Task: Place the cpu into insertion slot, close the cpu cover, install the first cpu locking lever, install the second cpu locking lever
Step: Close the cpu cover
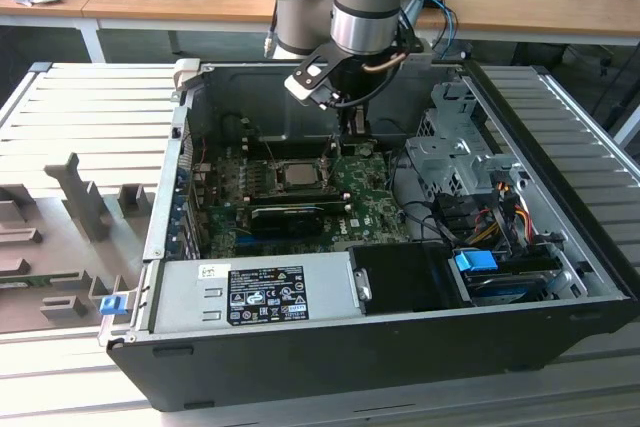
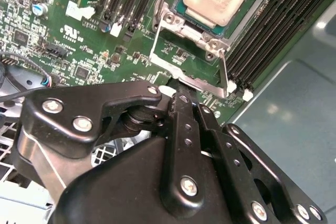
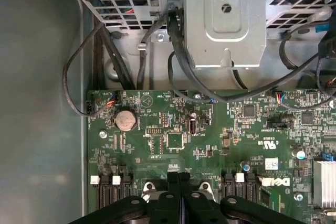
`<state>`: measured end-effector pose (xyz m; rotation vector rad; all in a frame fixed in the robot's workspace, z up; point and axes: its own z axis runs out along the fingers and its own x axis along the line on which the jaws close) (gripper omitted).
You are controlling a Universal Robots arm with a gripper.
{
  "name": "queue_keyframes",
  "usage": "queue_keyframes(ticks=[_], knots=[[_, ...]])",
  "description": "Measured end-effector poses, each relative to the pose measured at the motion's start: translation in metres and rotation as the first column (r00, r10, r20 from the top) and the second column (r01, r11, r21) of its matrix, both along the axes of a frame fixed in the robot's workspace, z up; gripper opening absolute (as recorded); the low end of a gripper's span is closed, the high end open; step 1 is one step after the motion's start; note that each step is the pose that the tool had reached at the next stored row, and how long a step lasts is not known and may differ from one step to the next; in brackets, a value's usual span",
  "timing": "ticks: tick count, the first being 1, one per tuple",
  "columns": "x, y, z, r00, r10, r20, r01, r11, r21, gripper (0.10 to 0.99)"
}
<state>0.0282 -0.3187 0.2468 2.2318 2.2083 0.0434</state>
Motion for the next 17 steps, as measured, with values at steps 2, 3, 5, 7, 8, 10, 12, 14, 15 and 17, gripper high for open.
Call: queue_keyframes(ticks=[2, 3, 5, 7, 8, 10, 12, 14, 15, 17], knots=[[-0.0044, 0.0, 0.0, 1.0, 0.0, 0.0, 0.0, 1.0, 0.0, 0.106], [-0.0063, 0.0, 0.0, 1.0, 0.0, 0.0001, 0.0, 1.0, 0.0, 0.106], [-0.0119, 0.0, 0.0, 1.0, 0.0, 0.0001, 0.0, 1.0, 0.0, 0.106], [-0.016, 0.0, 0.0, 1.0, 0.0, 0.0002, 0.0, 1.0, 0.0, 0.106], [-0.0216, 0.0, -0.0001, 1.0, 0.0, 0.0004, 0.0, 1.0, 0.0, 0.106], [-0.0278, 0.0, -0.0035, 1.0, 0.0, 0.0005, 0.0, 1.0, 0.0, 0.106], [-0.0301, 0.0, -0.0088, 1.0, 0.0, 0.0005, 0.0, 1.0, 0.0, 0.106], [-0.033, 0.0, -0.0134, 1.0, 0.0, 0.0006, 0.0, 1.0, 0.0, 0.106], [-0.0379, 0.0, -0.0141, 1.0, 0.001, 0.0005, -0.001, 1.0, 0.0, 0.106], [-0.0509, 0.0, -0.0153, 1.0, 0.003, 0.0005, -0.003, 1.0, 0.0, 0.106]])
